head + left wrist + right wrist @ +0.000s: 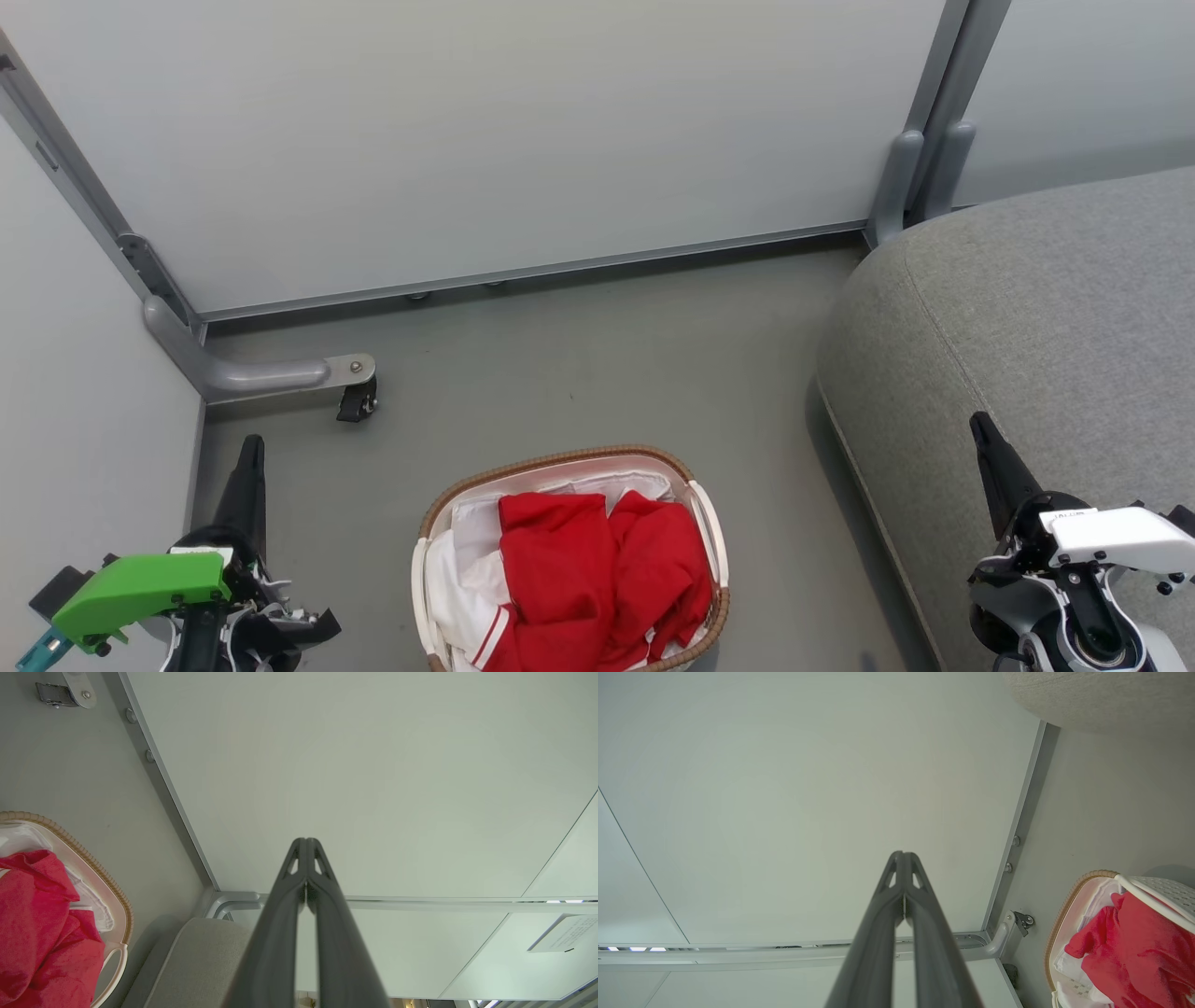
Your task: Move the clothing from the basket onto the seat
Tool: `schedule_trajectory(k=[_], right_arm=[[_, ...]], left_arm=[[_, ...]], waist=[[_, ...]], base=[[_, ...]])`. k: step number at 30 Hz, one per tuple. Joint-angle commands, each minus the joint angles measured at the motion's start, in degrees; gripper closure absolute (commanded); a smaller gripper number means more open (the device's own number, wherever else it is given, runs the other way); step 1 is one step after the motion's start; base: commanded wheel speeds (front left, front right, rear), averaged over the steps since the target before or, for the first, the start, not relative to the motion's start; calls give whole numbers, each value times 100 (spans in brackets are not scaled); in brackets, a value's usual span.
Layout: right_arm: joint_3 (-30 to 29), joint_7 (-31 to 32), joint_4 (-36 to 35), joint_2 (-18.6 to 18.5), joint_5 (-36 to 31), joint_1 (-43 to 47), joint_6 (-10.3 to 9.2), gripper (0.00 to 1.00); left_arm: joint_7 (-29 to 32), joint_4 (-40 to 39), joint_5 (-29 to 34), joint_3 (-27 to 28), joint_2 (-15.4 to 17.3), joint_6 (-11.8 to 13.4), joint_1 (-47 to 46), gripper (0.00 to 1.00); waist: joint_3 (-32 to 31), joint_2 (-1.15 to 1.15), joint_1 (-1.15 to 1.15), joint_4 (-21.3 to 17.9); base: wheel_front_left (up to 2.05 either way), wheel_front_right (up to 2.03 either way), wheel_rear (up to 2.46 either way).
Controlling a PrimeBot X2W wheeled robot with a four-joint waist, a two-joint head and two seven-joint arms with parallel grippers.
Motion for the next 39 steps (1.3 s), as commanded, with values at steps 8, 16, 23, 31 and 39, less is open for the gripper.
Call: schedule_trajectory(k=[8,16,23,31,39], right_arm=[[-9,3,-13,-35,21,66,0,100],[-9,3,-13,-35,21,66,0,100],[50,-83,82,4,-88,-17,-1,0],[184,-327,89,-181,-810,-205,-1,0],[276,-535,63,-261,-1799,-347,-1,0]], left_arm=[[24,-9,-18,9,39,-36,-61,100],[24,-9,-18,9,39,-36,-61,100],[-100,169,87,-26,-16,8,10,0],[-327,207,971,-94,51,5,-163,0],[-533,229,2071,-260,96,1,-276,0]], waist=[[0,0,0,0],[0,0,0,0],[26,0,0,-3],[94,0,0,-4],[155,0,0,-2]], base=[[0,0,0],[0,0,0],[0,0,0],[0,0,0],[0,0,0]])
